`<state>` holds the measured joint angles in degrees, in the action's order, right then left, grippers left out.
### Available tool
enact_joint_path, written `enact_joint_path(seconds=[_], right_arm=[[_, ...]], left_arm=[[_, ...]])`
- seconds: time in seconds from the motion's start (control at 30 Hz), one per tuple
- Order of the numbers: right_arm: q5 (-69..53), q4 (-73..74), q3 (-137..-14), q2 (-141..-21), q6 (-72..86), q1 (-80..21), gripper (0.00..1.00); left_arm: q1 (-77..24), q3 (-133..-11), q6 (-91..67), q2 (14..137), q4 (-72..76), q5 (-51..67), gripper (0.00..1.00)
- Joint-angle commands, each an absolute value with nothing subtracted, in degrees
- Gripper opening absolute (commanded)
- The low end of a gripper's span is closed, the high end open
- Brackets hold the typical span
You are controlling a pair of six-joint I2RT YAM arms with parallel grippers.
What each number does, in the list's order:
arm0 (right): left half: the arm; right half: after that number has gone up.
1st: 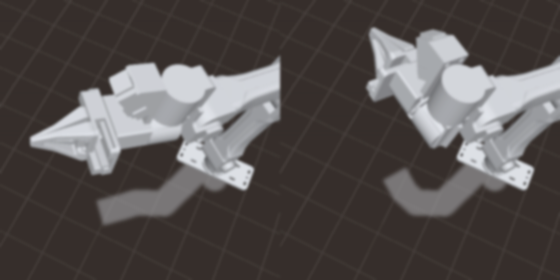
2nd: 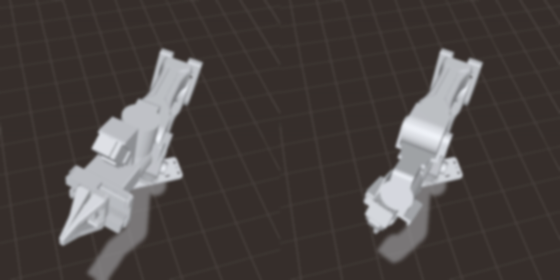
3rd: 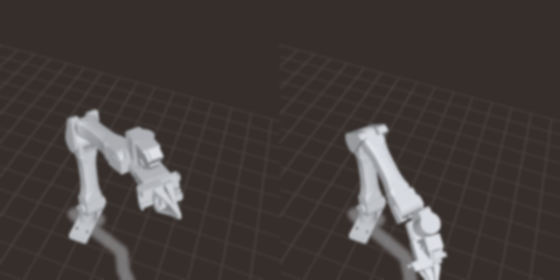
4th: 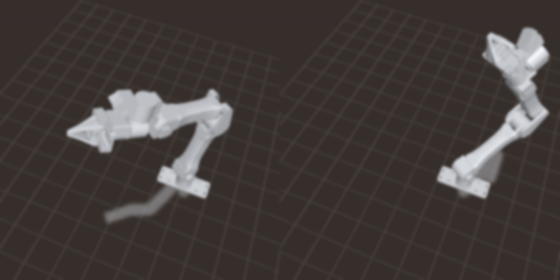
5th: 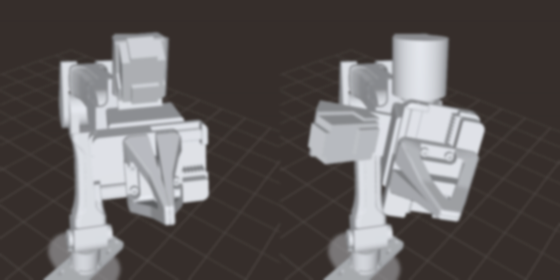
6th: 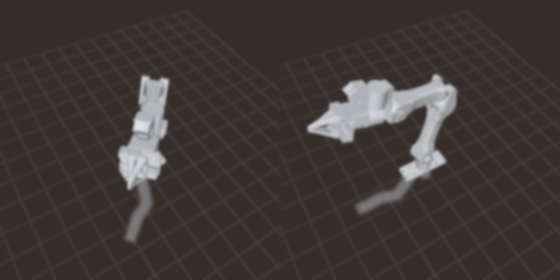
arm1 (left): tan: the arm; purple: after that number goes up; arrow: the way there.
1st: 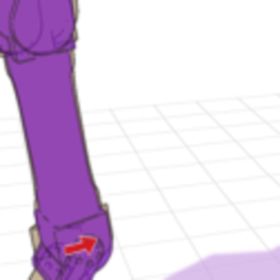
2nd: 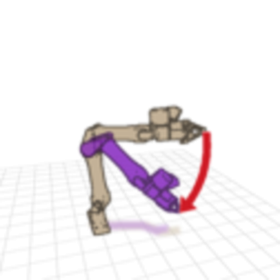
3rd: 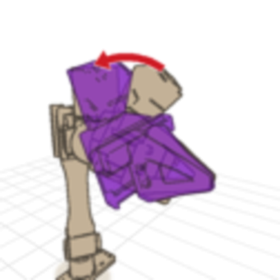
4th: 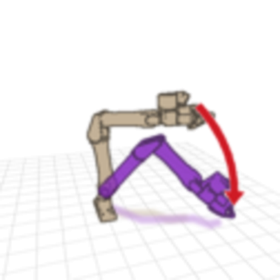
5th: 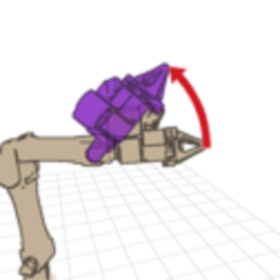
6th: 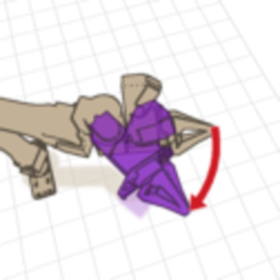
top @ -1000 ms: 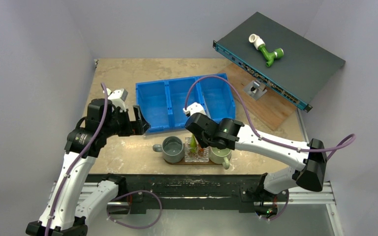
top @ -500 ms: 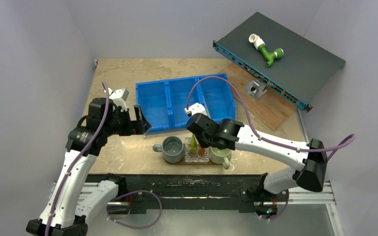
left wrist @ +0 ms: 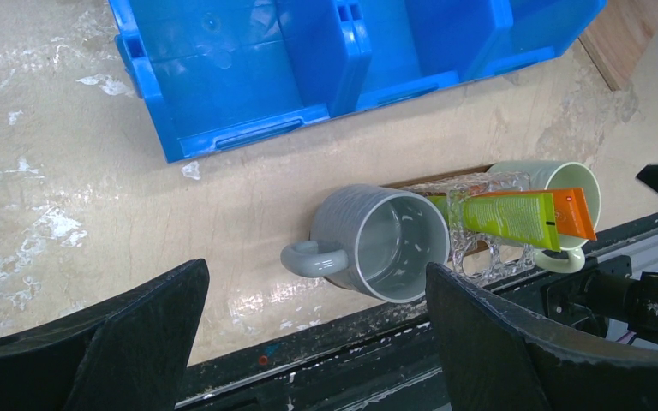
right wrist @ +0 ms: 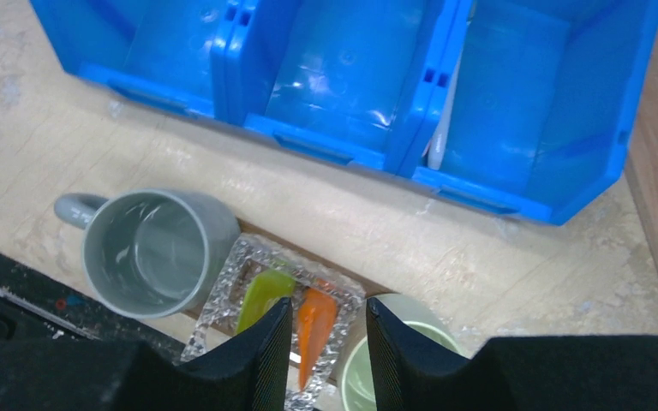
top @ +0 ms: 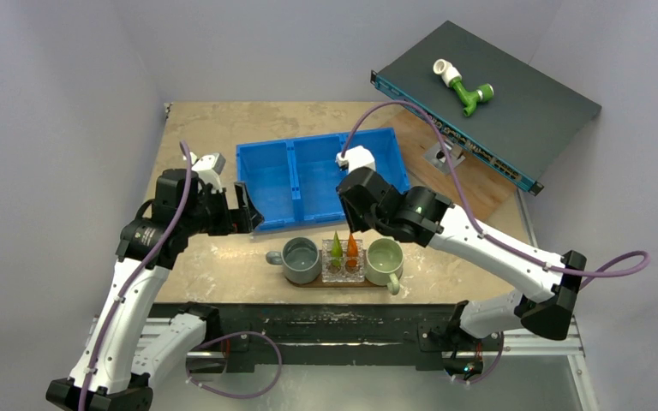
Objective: Prepare toiletry sets of a toothbrush and toothpaste on the tray
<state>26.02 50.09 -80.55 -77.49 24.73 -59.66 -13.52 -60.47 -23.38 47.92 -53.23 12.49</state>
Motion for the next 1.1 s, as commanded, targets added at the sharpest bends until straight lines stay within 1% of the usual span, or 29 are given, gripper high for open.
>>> enact_joint_path(seconds=[0.0,0.1,0.3,0.53,0.8,1.07], right_arm=[[26.30,49.08,-83.35,-76.82,21.43,-53.64,0.39],[26.45,47.70,-84.44,-78.34,19.83,-50.79,0.40],[20.72,41.69,-83.34,-81.47,17.85,-42.63,0.39],[17.05,34.95,-81.17,-86.17,18.45,-36.55,0.38],[15.43,27.72,-79.11,-94.05,20.07,-30.80,0.36],[11.20,23.65,-80.98,-103.56,19.95,-27.71,0.35]], left_arm=[[-13.23,-60.42,-22.61,48.15,-51.00,13.40,0.97],[-13.18,-60.23,-22.29,48.34,-50.66,13.90,0.97],[-13.18,-59.18,-21.54,47.81,-49.44,15.26,0.97],[-13.18,-56.00,-21.55,45.64,-46.95,16.22,0.98],[-13.18,-52.35,-21.11,44.75,-43.33,18.05,0.98],[-13.18,-50.02,-20.75,44.68,-41.57,18.69,0.98]])
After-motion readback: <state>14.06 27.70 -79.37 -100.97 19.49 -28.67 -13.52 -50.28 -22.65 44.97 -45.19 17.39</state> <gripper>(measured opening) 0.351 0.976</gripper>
